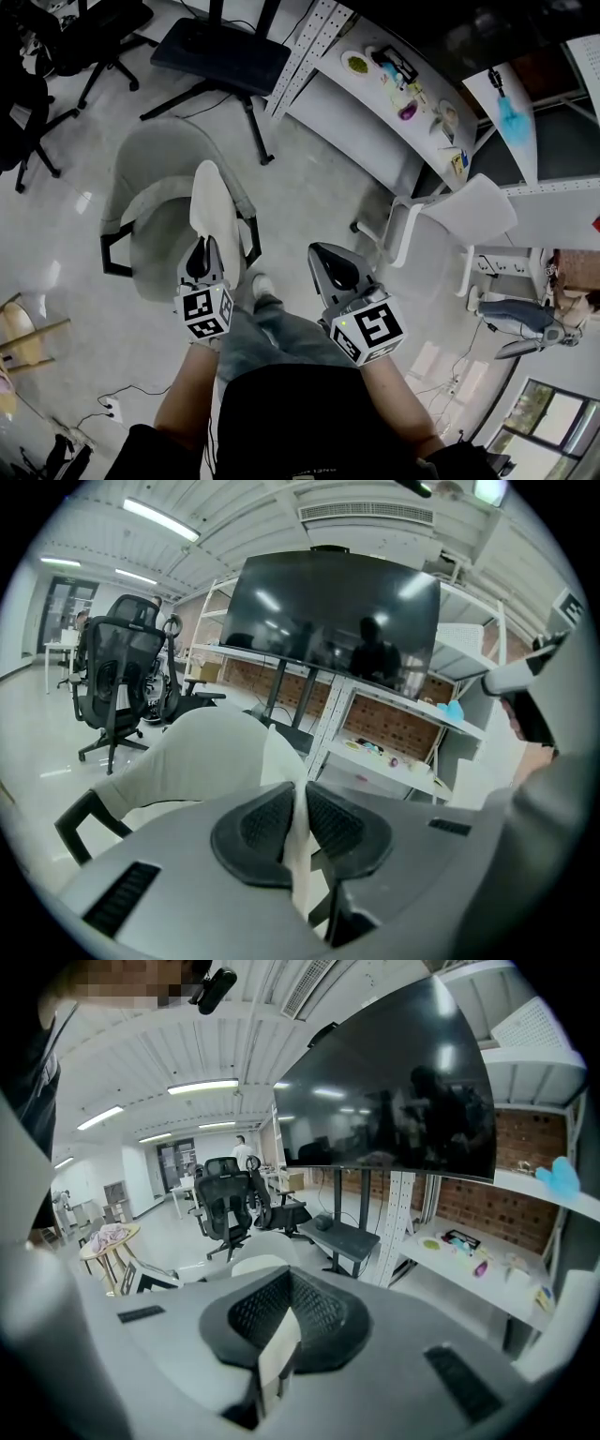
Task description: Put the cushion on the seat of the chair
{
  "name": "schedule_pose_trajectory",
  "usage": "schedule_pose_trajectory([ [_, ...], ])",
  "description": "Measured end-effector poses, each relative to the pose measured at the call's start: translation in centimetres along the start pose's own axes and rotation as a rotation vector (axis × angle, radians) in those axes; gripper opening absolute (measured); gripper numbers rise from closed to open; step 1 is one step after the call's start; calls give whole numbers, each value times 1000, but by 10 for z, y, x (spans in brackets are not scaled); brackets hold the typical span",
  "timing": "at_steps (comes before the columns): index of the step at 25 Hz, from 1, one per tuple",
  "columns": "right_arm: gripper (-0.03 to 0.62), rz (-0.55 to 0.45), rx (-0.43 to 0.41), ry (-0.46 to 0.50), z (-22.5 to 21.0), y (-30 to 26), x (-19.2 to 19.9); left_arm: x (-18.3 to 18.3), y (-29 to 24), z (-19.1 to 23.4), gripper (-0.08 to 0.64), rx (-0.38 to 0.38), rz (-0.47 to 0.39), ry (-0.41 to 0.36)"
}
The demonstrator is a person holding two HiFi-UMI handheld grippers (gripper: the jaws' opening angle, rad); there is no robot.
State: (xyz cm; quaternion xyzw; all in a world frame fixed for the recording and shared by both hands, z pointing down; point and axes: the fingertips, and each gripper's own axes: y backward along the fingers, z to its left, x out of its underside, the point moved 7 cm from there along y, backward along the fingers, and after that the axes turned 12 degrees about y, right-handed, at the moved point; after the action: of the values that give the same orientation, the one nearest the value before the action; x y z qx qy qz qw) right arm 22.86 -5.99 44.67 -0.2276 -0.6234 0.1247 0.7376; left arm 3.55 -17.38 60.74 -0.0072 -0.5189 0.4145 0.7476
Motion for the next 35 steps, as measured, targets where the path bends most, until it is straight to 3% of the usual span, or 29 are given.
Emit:
schedule_pose_trajectory([
  [10, 8, 28, -21, 16, 12, -13, 0, 11, -7, 23, 49, 17, 20, 0],
  [23, 8, 54, -155, 73, 47, -68, -11, 13, 10, 96, 51, -140, 5, 2],
  [35, 8, 88, -360, 154, 109, -143, -17, 41, 39, 176, 54, -305, 1, 130],
])
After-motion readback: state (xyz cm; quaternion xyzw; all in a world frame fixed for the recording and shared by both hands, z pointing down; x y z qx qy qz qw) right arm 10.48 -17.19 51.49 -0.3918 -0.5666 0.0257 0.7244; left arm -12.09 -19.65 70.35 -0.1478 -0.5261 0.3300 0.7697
